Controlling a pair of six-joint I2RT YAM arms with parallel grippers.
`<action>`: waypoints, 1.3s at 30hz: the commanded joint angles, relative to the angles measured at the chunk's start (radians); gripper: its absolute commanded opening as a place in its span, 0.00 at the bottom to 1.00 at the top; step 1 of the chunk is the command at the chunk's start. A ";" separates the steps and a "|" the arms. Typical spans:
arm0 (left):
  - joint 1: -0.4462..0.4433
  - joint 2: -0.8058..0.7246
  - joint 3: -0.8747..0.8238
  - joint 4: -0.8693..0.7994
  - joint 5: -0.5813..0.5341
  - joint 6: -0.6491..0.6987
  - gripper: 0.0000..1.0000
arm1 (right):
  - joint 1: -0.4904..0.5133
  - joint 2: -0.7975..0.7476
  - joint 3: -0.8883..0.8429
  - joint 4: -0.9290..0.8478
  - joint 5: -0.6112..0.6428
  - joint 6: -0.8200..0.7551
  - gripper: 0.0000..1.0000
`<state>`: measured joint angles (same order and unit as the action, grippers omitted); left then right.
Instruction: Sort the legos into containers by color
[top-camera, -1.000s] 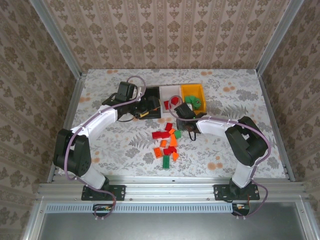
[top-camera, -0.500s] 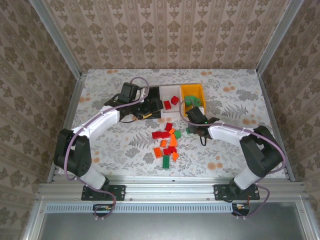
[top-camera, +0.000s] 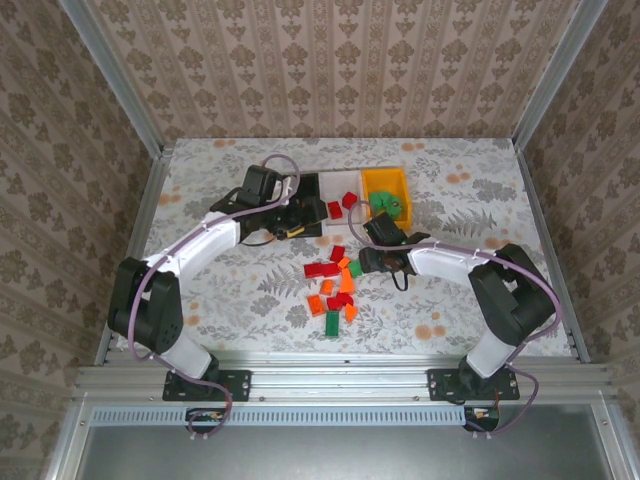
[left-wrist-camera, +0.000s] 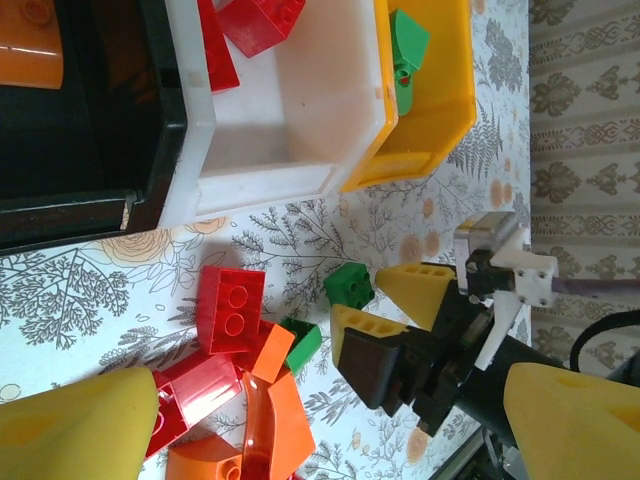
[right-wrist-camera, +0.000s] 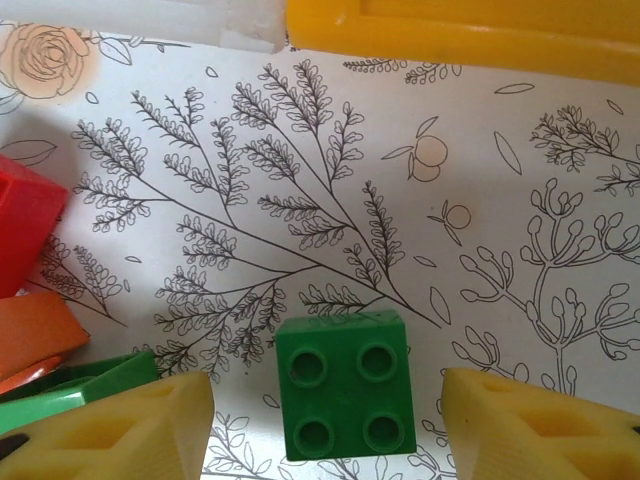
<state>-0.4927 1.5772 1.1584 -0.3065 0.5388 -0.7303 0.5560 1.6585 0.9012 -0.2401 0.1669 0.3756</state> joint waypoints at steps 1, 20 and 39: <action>-0.007 0.003 0.010 -0.014 0.000 0.016 0.91 | -0.011 0.001 0.002 -0.009 0.002 -0.004 0.61; -0.015 0.013 0.016 -0.009 0.020 0.013 0.91 | -0.040 -0.075 0.045 -0.014 0.082 -0.026 0.24; 0.016 -0.013 0.031 -0.031 0.005 0.047 0.92 | -0.237 0.403 0.774 -0.263 0.008 -0.137 0.29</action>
<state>-0.4770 1.5734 1.1610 -0.3141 0.5278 -0.6991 0.3275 2.0403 1.6058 -0.4259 0.2012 0.2634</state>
